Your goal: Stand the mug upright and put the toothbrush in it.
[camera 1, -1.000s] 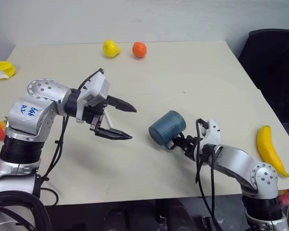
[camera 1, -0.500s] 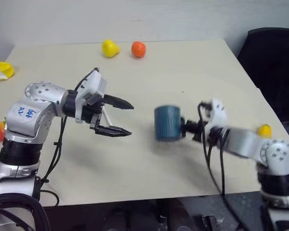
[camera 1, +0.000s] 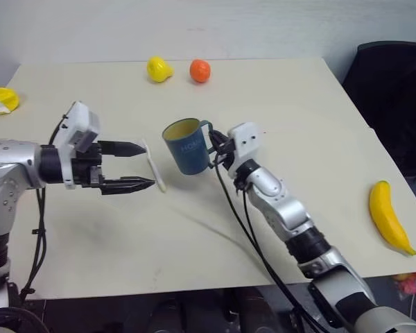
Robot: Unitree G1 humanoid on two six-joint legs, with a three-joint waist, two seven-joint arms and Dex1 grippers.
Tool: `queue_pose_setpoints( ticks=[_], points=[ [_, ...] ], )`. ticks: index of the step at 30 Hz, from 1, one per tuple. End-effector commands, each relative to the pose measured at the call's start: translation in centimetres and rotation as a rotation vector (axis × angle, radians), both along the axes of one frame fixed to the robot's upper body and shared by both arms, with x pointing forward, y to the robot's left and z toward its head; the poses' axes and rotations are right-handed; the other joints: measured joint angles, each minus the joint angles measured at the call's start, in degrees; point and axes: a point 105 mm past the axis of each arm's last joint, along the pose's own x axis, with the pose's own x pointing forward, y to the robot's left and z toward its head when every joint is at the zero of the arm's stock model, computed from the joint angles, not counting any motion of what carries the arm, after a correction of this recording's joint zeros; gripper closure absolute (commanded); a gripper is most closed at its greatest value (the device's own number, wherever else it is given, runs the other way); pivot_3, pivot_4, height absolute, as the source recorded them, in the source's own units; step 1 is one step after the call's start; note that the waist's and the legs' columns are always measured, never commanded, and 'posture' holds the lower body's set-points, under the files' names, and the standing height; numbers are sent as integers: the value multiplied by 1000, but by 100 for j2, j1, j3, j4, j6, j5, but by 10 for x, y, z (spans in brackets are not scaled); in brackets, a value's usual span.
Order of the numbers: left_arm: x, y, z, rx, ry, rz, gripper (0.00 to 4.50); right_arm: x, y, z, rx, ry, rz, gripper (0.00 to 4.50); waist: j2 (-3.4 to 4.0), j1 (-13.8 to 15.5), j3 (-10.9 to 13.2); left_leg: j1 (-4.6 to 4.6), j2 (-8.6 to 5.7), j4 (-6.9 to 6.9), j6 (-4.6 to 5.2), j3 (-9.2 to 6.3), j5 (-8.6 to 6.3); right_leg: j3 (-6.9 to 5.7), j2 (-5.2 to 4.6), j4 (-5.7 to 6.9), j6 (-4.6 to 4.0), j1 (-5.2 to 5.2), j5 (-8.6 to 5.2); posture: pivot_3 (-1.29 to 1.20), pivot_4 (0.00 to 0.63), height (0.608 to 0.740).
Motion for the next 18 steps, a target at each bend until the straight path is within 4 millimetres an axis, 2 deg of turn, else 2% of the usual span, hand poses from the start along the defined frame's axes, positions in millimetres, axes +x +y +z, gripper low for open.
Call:
queue_pose_setpoints(
  ticks=[1,4,9,12,18],
  points=[
    [-2,6,10,15,-51,24,0,0,-4,-1,13,-54,-3,4467,0,-5,0,0,-2,0,1,0,0,0,-2,0,0,0,0,0,150,740],
    [1,12,11,19,-53,53,0,0,-12,-25,22,6,-27,4467,0,-17,0,1,0,-1,0,0,0,-3,1,1,-1,0,0,0,150,740],
    [7,16,9,17,-45,63,0,-7,-23,-40,-1,12,-36,4467,0,-23,0,13,1,0,-4,5,1,0,2,10,-3,4,-2,0,150,740],
    [16,21,3,16,-27,99,0,-11,-29,-42,-6,15,-26,3808,0,-23,0,17,1,0,-6,5,2,1,3,23,-9,3,-5,0,150,740],
    [33,20,4,-38,-41,187,0,-24,-40,-32,-86,-16,-18,1789,-1,-9,0,15,0,0,-8,5,2,1,3,27,-11,-1,-7,0,150,740]
  ],
)
